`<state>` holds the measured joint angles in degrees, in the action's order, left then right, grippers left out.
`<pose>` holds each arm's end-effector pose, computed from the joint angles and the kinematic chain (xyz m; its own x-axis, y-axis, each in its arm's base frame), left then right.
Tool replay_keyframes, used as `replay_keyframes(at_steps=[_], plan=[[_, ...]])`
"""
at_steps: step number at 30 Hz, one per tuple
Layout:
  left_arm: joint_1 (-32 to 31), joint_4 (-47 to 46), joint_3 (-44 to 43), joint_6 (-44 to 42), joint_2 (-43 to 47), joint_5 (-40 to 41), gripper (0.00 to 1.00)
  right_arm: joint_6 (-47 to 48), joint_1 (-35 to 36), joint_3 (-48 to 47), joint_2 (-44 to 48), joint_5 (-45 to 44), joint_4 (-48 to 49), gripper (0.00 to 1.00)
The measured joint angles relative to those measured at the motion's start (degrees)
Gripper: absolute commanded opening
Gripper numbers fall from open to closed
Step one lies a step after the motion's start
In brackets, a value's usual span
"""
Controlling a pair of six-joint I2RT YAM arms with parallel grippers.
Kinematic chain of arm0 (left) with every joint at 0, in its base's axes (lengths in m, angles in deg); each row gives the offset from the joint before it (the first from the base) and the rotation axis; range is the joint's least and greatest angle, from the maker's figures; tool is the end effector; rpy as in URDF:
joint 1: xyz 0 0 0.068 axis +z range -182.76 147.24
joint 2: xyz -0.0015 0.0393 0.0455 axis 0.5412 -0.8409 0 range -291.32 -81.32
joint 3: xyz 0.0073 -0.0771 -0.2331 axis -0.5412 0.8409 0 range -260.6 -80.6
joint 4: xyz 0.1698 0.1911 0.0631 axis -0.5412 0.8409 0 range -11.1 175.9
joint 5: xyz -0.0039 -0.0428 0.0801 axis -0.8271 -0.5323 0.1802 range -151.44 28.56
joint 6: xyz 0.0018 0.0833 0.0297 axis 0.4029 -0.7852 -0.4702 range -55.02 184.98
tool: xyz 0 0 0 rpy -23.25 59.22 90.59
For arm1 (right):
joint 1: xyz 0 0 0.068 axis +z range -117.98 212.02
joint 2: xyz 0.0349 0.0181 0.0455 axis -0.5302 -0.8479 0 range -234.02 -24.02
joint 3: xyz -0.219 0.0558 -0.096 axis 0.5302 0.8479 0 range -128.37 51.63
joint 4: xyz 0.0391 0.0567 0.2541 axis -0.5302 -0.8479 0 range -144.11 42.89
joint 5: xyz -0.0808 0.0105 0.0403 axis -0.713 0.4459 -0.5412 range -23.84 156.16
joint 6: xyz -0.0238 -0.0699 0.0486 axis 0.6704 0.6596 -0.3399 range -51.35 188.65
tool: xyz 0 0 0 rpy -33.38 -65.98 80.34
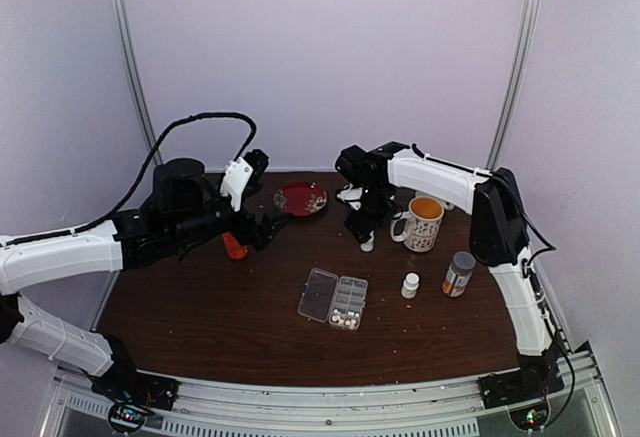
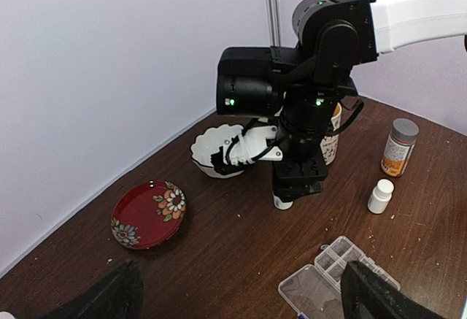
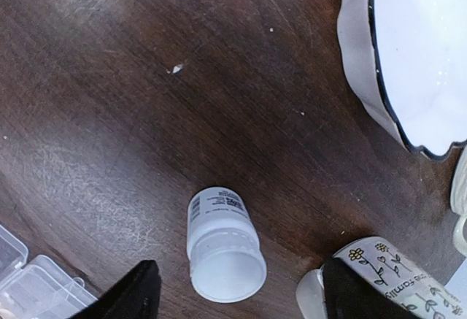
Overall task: Sort the pills into containers
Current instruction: Place the pill bottle at the center of the board, then pick up the pill bottle from the center of the board.
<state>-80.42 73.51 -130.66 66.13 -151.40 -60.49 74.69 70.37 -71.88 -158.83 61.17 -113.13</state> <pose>0.2300 -0.2504 0.2684 -0.1847 0.1730 -0.9674 0.7247 0.6889 -0.0152 0.3755 0.2883 0.1427 -0.6973 -0.6855 -0.2093 -0.6804 0.7249 -0.1075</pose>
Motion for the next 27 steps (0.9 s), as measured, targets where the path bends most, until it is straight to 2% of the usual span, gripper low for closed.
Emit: replay_keyframes(at_steps=[3, 8, 11, 14, 17, 19, 23, 27], plan=[[0.0, 0.2, 0.0, 0.4, 0.0, 0.4, 0.97, 0.2, 0.0, 0.0, 0.2, 0.0, 0.3, 0.9], [0.0, 1.0, 0.0, 1.0, 0.0, 0.4, 0.97, 0.0, 0.0, 1.0, 3.5, 0.1, 0.7, 0.87], [0.0, 1.2, 0.0, 1.3, -0.2, 0.3, 0.97, -0.6, 0.4, 7.1, 12.0, -0.2, 3.5, 0.86], [0.0, 1.5, -0.7, 2.1, -1.6, -0.5, 0.97, -1.8, 1.4, 17.7, 25.5, -2.3, 9.2, 0.88], [0.0, 2.6, -2.2, 3.4, -3.9, -2.2, 0.95, -3.5, 2.4, 27.3, 37.7, -4.0, 15.1, 0.97], [0.0, 3.3, -3.5, 4.4, -5.4, -3.5, 0.93, -5.1, 2.9, 33.7, 44.8, -4.3, 19.1, 1.0], [-1.2, 7.2, -10.2, 5.7, -11.4, -4.6, 0.93, -8.4, 2.8, 49.4, 59.2, -4.0, 27.5, 1.0], [-4.7, 12.2, -19.4, 7.2, -20.0, -4.7, 0.92, -13.6, 2.4, 56.0, 66.0, -5.6, 28.8, 1.0]])
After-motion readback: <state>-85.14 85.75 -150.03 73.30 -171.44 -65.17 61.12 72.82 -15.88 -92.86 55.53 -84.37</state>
